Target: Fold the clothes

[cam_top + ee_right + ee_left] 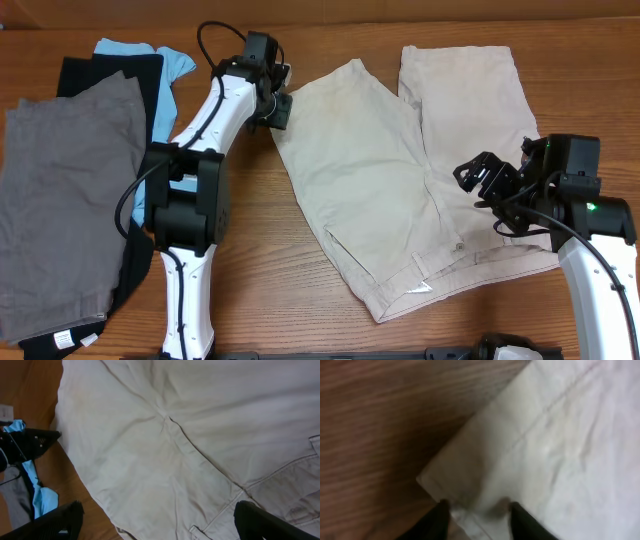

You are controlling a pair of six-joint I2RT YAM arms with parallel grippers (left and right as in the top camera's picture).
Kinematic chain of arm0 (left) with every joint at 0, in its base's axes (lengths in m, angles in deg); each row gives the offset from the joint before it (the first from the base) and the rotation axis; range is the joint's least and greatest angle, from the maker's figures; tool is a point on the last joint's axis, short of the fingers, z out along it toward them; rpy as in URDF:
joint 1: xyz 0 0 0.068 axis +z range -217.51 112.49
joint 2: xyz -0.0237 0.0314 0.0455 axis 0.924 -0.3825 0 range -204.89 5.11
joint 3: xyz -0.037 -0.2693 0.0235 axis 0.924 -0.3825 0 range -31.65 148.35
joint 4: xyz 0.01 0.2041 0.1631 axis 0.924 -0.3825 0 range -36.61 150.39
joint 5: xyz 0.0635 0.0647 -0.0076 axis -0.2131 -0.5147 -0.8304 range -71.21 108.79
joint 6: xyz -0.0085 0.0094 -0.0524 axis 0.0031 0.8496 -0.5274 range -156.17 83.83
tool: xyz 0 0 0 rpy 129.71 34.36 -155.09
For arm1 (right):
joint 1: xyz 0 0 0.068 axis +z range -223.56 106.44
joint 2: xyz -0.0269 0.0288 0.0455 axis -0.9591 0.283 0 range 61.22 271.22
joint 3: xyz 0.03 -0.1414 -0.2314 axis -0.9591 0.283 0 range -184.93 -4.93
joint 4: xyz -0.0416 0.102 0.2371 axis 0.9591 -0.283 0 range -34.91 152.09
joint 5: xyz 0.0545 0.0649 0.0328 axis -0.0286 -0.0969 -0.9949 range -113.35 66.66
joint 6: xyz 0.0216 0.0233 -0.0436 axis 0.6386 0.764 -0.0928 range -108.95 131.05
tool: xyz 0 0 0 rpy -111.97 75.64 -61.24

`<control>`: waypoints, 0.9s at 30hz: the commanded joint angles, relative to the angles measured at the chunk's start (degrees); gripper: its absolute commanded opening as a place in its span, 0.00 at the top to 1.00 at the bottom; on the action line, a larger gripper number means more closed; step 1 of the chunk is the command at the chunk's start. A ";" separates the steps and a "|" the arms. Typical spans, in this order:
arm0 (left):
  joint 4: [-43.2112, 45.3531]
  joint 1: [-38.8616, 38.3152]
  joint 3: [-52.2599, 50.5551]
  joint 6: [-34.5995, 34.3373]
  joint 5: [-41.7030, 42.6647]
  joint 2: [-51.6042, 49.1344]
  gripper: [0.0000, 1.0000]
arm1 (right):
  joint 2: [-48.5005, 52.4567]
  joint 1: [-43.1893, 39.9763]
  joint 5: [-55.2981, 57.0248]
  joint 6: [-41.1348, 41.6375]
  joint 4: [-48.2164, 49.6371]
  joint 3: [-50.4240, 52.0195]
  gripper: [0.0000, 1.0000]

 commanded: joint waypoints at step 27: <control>-24.20 8.63 -0.26 -14.19 -13.68 -7.89 0.96 | 0.83 0.50 3.15 -0.39 0.28 -0.76 0.00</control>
